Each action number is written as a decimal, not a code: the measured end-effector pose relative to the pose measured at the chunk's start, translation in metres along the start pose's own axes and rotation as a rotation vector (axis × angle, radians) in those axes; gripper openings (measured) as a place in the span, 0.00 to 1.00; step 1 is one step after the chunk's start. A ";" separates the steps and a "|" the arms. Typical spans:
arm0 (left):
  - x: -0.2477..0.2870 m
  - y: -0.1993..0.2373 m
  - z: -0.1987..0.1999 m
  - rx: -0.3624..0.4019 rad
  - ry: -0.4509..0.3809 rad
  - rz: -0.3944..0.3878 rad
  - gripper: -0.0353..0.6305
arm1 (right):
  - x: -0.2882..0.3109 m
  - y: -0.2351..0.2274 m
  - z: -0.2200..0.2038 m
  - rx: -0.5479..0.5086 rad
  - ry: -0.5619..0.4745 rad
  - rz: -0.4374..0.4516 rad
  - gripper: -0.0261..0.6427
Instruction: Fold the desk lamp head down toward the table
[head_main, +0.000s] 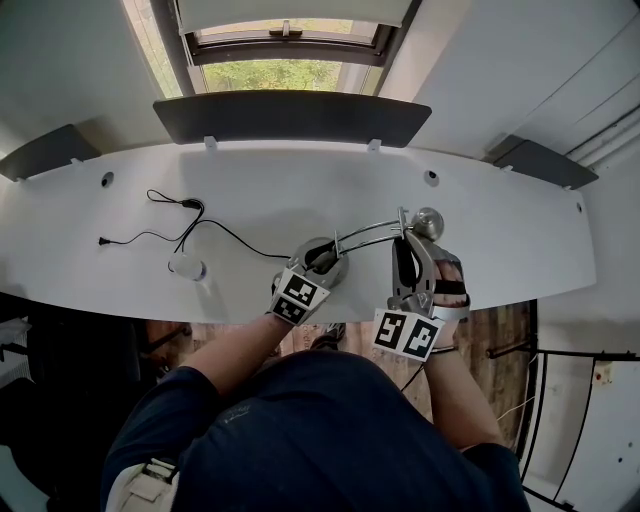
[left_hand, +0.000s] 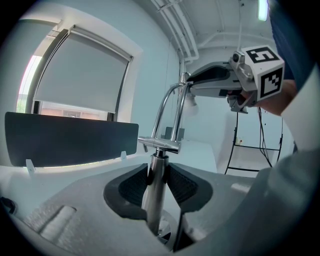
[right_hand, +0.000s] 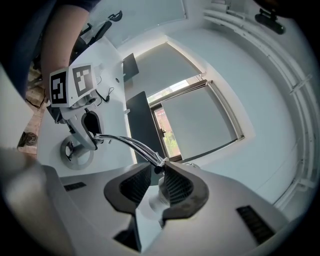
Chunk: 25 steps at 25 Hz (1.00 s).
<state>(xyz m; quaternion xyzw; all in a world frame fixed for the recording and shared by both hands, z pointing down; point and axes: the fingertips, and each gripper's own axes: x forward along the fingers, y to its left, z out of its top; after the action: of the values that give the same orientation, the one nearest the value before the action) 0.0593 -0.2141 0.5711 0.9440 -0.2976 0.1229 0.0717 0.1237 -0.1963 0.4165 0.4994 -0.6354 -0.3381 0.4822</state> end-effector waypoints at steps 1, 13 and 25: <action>0.000 0.000 0.000 -0.001 0.002 0.000 0.24 | 0.000 0.000 0.000 0.006 0.003 0.002 0.17; -0.001 0.001 0.001 -0.007 -0.016 0.005 0.24 | 0.006 0.010 -0.026 0.134 0.027 0.050 0.17; -0.001 0.001 -0.001 -0.009 -0.003 0.001 0.24 | 0.011 0.021 -0.046 0.297 0.037 0.070 0.17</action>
<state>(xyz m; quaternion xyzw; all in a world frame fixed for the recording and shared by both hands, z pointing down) 0.0576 -0.2138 0.5718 0.9437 -0.2988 0.1201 0.0753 0.1607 -0.1991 0.4530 0.5491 -0.6863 -0.2139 0.4262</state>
